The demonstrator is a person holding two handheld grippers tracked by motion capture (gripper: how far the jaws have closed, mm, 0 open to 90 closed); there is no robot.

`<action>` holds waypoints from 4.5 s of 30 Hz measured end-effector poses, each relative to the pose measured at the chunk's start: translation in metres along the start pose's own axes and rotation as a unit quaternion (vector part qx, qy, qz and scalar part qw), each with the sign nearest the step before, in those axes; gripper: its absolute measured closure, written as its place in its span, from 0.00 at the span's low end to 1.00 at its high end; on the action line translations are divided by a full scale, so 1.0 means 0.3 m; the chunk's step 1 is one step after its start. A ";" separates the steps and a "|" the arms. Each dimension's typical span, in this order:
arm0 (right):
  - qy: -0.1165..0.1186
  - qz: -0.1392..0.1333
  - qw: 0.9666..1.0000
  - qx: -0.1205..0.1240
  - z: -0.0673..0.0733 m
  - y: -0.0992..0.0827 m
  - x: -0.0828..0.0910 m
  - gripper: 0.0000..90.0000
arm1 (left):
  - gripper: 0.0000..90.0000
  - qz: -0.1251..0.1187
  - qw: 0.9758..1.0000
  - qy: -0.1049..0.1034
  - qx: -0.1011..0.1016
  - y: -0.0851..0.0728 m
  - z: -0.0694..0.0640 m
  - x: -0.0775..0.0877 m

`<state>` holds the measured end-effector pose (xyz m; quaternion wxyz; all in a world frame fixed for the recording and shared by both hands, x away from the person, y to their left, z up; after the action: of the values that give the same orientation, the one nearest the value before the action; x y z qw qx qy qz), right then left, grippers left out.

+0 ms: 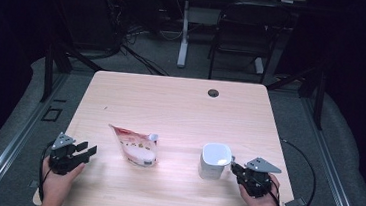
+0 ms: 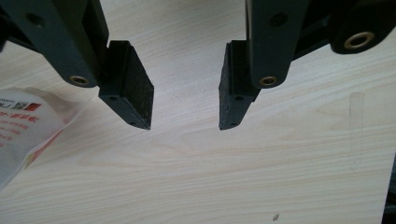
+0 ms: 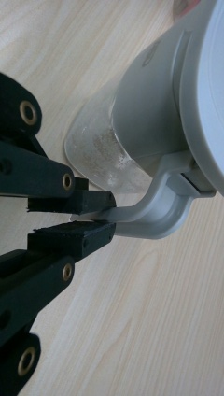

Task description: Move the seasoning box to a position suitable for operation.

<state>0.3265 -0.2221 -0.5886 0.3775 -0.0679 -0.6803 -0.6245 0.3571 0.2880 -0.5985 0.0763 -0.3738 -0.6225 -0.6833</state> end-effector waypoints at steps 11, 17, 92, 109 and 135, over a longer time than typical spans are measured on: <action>0.019 -0.043 0.998 -0.044 -0.017 0.075 0.086 0.81 | 0.61 -0.003 1.000 -0.009 0.003 -0.007 -0.012 0.018; 0.000 -0.056 0.998 -0.034 -0.029 0.186 0.116 1.00 | 0.63 0.012 1.000 -0.012 0.008 -0.013 -0.015 0.014; 0.150 -0.024 0.967 -0.206 -0.016 0.197 0.058 1.00 | 0.62 0.012 1.000 -0.010 0.011 -0.026 0.004 0.023; 0.154 -0.025 0.962 -0.224 -0.036 0.181 0.059 1.00 | 0.62 0.013 1.000 -0.009 0.013 -0.027 0.004 0.019; 0.153 -0.015 0.959 -0.237 -0.051 0.159 0.044 1.00 | 0.62 0.016 1.000 -0.009 0.012 -0.029 0.004 0.016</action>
<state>0.3505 -0.2308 -0.5435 0.4408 -0.0486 -0.4479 -0.7764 0.3493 0.2928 -0.6025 0.0857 -0.3888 -0.6253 -0.6712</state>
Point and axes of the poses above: each handheld gripper's, and its own axes: x roughly backward along the jaws, y roughly out of its top, z roughly to its left, the point moved 7 cm from there along -x, roughly forward along the jaws, and after that the axes turned 4 degrees about -x, right-handed, at the moved point
